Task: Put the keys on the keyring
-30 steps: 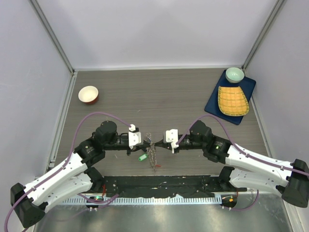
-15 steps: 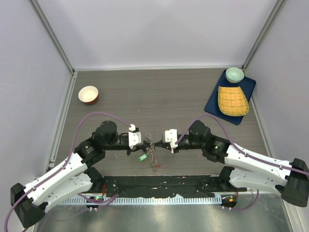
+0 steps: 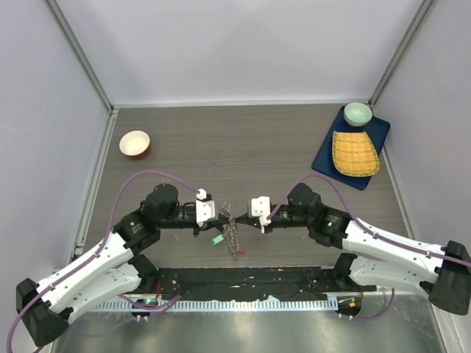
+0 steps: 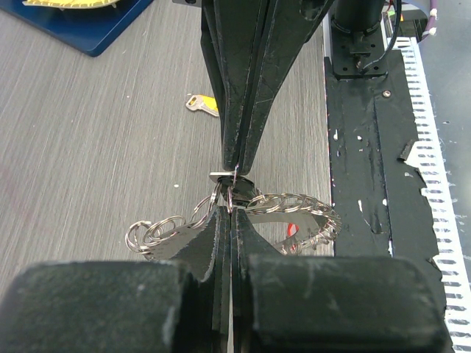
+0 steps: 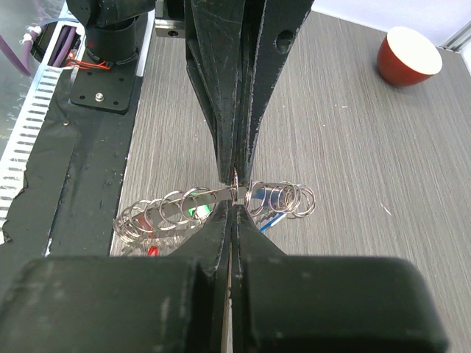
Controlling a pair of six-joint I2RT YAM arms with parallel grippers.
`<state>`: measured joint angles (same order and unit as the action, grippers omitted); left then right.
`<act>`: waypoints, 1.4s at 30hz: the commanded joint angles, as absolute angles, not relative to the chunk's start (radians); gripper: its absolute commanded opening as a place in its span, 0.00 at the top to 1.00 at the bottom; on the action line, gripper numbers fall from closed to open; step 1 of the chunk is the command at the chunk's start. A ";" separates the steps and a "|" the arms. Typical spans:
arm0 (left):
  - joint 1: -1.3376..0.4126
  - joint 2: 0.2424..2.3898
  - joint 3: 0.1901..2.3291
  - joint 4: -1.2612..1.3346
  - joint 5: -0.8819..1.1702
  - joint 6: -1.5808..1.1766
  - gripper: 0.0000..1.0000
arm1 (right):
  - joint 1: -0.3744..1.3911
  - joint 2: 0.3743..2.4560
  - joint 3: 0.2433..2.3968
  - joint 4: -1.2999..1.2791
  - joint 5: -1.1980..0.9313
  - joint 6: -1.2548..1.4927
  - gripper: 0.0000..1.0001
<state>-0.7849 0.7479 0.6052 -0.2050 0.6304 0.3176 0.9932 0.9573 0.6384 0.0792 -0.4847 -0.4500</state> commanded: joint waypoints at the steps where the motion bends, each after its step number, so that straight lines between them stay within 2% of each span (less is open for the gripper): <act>1: -0.781 0.736 0.629 -0.114 0.653 0.310 1.00 | 0.999 0.922 0.657 0.126 -0.472 -0.451 0.99; 42: -0.781 0.749 0.627 -0.086 0.687 0.295 1.00 | 0.999 0.966 0.669 0.132 -0.512 -0.445 0.99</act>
<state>-0.7830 0.7490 0.6052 -0.1986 0.6487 0.3130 0.9936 0.9482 0.6384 0.0834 -0.4892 -0.4465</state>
